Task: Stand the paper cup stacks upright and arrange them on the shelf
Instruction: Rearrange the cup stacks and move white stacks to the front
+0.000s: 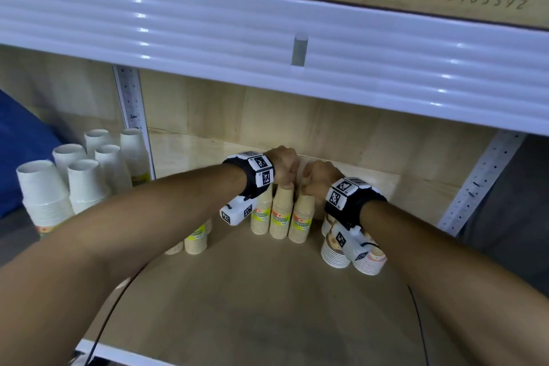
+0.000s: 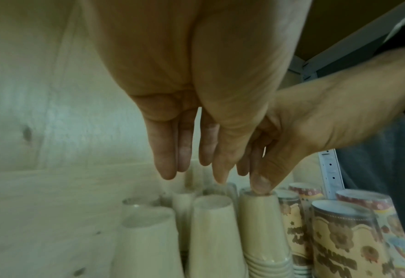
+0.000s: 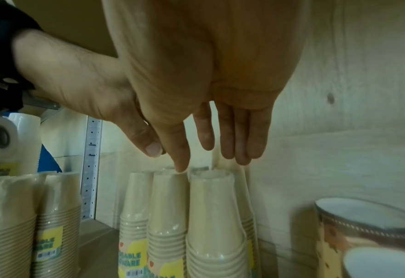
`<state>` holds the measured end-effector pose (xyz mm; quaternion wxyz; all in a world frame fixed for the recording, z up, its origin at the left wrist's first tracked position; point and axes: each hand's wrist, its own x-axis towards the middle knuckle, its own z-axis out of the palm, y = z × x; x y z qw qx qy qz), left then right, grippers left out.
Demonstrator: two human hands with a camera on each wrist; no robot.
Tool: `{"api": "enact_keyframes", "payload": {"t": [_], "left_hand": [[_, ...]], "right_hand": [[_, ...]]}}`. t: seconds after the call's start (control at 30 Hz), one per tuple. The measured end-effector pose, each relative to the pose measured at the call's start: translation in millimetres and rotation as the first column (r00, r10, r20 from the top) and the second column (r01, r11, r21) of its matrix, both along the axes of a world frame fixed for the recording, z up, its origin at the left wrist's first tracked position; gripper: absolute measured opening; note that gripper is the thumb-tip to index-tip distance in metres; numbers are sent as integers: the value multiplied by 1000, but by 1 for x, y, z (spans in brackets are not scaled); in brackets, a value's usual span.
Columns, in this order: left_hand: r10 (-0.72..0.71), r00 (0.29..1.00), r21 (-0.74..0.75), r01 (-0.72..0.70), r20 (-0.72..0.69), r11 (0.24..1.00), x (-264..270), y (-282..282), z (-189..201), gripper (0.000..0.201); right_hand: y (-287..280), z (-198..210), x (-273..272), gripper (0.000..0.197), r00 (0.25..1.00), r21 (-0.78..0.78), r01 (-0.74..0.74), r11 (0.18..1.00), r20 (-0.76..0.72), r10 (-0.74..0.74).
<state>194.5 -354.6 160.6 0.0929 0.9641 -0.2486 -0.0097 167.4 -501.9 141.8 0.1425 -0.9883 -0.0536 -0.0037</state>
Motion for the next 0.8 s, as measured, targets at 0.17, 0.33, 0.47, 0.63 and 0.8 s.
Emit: {"api": "enact_keyframes", "payload": {"t": [0.17, 0.33, 0.47, 0.63, 0.8], "left_hand": [[57, 998, -45, -56, 36, 997, -1, 28, 26, 41], [132, 990, -28, -131, 49, 991, -8, 65, 47, 41], [212, 977, 23, -213, 38, 977, -15, 100, 54, 43], [293, 956, 191, -292, 22, 937, -24, 141, 51, 40], [361, 933, 327, -342, 2, 881, -39, 168, 39, 40]], "right_hand": [[16, 21, 2, 44, 998, 19, 16, 1000, 62, -17], [52, 34, 6, 47, 992, 32, -63, 997, 110, 60], [90, 34, 8, 47, 985, 47, -135, 990, 115, 129], [136, 26, 8, 44, 972, 64, -225, 972, 86, 220], [174, 10, 3, 46, 948, 72, -319, 945, 31, 317]]}}
